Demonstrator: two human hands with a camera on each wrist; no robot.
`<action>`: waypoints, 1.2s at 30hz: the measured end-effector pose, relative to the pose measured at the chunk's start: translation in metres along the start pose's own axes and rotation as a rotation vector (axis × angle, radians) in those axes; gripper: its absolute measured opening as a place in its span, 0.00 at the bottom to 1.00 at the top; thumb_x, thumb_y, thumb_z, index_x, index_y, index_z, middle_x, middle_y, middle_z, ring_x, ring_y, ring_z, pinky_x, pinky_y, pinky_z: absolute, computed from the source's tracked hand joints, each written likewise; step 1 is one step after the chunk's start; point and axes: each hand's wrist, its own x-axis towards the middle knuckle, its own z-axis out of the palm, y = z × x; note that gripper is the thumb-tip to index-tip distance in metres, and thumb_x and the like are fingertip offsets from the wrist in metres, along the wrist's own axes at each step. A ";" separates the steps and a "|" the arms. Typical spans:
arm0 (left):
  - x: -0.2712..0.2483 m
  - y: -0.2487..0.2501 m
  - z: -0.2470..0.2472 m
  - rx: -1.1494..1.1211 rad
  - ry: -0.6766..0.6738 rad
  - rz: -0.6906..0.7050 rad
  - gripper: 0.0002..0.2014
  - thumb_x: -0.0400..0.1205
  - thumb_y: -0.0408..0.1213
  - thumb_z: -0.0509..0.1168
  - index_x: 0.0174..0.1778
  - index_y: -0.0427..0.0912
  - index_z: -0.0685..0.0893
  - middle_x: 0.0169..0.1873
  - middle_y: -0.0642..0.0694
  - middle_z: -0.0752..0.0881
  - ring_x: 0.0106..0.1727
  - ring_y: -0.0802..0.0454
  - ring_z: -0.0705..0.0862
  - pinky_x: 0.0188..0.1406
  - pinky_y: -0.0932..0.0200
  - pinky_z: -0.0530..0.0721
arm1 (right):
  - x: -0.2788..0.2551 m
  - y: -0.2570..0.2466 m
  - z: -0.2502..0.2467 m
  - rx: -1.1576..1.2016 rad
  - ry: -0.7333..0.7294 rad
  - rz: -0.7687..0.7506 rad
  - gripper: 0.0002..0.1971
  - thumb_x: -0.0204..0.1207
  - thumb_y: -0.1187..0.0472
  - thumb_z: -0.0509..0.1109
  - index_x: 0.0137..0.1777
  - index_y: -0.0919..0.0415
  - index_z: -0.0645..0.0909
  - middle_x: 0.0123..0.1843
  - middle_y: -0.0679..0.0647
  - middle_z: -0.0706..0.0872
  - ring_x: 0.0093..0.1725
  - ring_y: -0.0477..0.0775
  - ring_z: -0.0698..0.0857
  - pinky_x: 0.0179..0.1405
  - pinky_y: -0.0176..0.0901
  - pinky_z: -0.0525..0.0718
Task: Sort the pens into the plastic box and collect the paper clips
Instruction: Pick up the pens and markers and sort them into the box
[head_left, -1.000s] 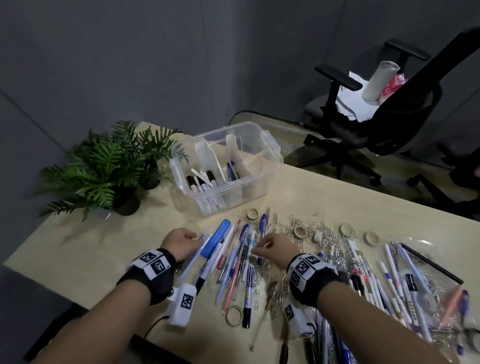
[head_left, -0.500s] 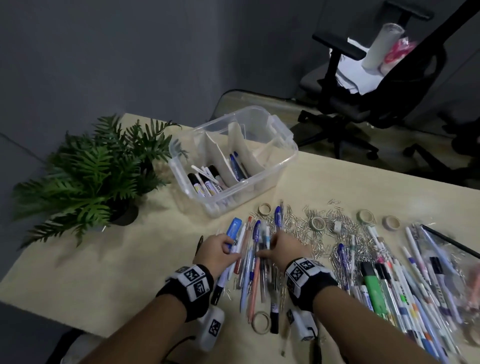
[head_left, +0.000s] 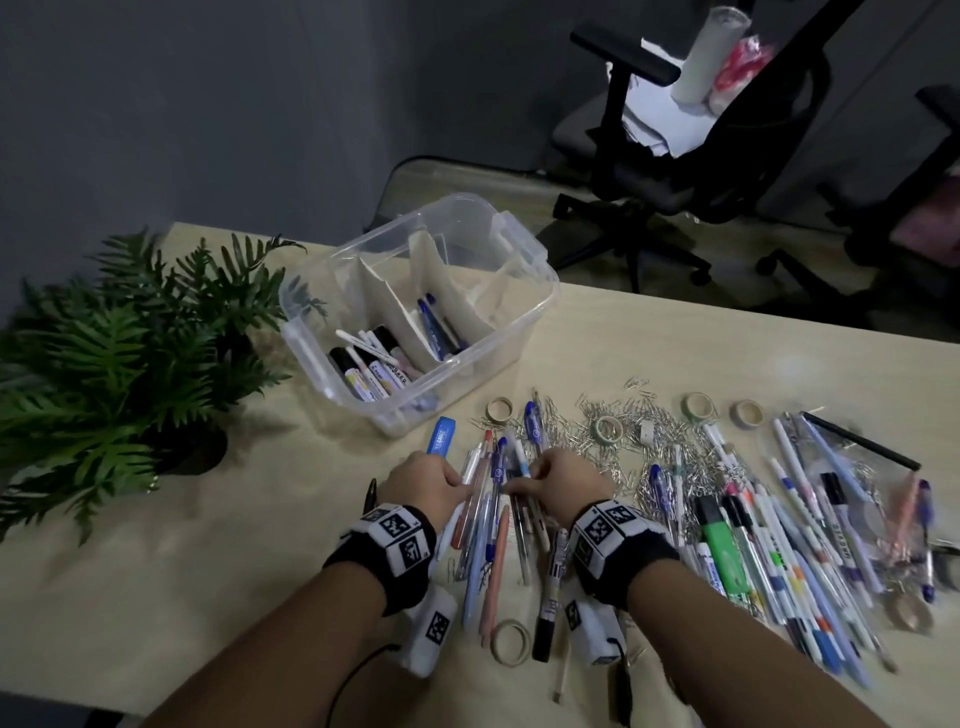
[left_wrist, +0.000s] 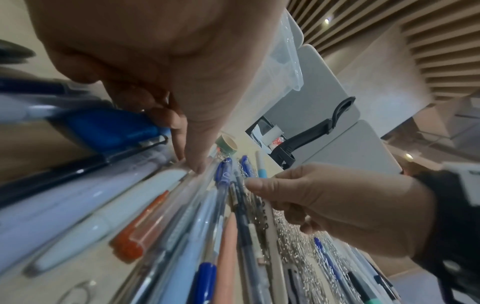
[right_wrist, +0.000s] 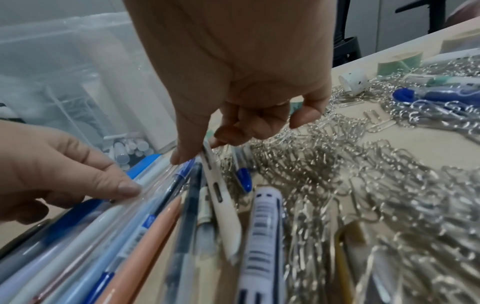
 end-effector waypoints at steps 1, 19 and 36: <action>0.001 0.000 0.000 -0.021 -0.008 -0.004 0.11 0.72 0.55 0.74 0.37 0.50 0.88 0.44 0.57 0.87 0.43 0.56 0.84 0.41 0.62 0.77 | 0.000 0.002 -0.001 0.041 -0.002 -0.004 0.23 0.61 0.31 0.75 0.35 0.50 0.75 0.29 0.46 0.83 0.33 0.49 0.82 0.61 0.59 0.77; 0.021 -0.010 -0.012 -0.093 0.009 -0.141 0.10 0.73 0.47 0.75 0.40 0.51 0.81 0.34 0.53 0.85 0.38 0.52 0.84 0.43 0.58 0.82 | -0.006 0.005 -0.015 0.276 -0.040 -0.101 0.19 0.67 0.48 0.80 0.45 0.60 0.77 0.39 0.57 0.88 0.36 0.59 0.89 0.39 0.57 0.89; -0.022 -0.017 -0.005 -0.035 -0.068 -0.034 0.22 0.71 0.56 0.73 0.36 0.41 0.75 0.30 0.47 0.76 0.31 0.50 0.75 0.29 0.60 0.71 | -0.024 -0.004 -0.015 0.323 -0.077 -0.184 0.12 0.69 0.55 0.80 0.40 0.54 0.77 0.37 0.51 0.86 0.31 0.47 0.85 0.27 0.39 0.85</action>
